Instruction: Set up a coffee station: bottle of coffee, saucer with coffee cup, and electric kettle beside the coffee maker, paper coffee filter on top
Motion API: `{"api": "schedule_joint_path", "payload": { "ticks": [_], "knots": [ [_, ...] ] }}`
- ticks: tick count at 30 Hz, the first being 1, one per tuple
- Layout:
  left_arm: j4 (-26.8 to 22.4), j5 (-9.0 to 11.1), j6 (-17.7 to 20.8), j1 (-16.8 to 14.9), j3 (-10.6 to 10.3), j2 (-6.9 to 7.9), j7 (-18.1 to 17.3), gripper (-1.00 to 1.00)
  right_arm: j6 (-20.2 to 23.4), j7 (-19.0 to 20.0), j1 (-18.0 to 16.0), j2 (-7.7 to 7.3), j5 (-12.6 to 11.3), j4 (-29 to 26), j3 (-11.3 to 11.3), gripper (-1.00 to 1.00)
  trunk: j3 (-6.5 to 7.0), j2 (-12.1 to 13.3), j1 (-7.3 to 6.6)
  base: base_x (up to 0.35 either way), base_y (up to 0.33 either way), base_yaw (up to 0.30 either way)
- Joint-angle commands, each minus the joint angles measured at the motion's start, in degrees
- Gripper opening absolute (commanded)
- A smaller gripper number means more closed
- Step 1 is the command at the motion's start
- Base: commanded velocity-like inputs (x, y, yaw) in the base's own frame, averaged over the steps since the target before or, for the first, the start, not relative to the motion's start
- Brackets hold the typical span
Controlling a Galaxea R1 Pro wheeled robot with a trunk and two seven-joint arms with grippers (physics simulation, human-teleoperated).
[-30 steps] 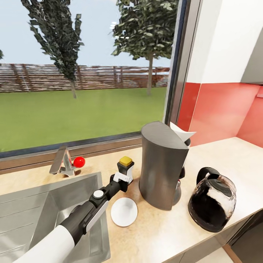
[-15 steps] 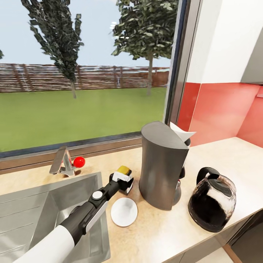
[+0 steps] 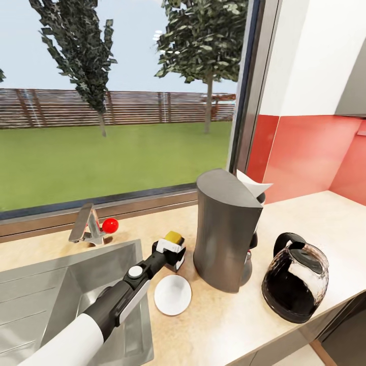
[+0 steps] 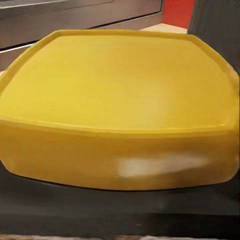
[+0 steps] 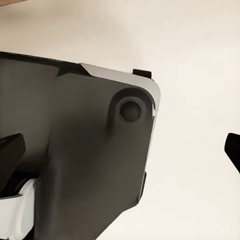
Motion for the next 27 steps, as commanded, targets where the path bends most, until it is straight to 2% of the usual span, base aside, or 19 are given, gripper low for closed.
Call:
{"api": "schedule_joint_path", "payload": {
  "ticks": [1, 21, 27],
  "knots": [
    [-0.1, 0.6, 0.1, -0.1, -0.2, 0.06, 0.0, 1.00, -0.2, 0.2, 0.0, -0.01, 0.5, 0.0, -0.4, 1.00, -0.11, -0.1, 0.03, 0.000, 0.000, 0.000],
    [-0.1, 0.5, 0.0, -0.1, -0.2, 0.06, 0.0, 1.00, -0.3, 0.2, 0.0, -0.07, 0.5, 0.0, -0.4, 1.00, -0.11, -0.1, 0.03, -0.058, 0.000, 0.000],
    [-0.1, 0.5, 0.2, -0.1, 0.0, 0.12, 0.0, 1.00, -0.3, 0.2, 0.0, -0.09, 0.5, 0.0, -0.4, 1.00, -0.11, -0.1, 0.03, -0.278, 0.080, 0.000]
  ]
}}
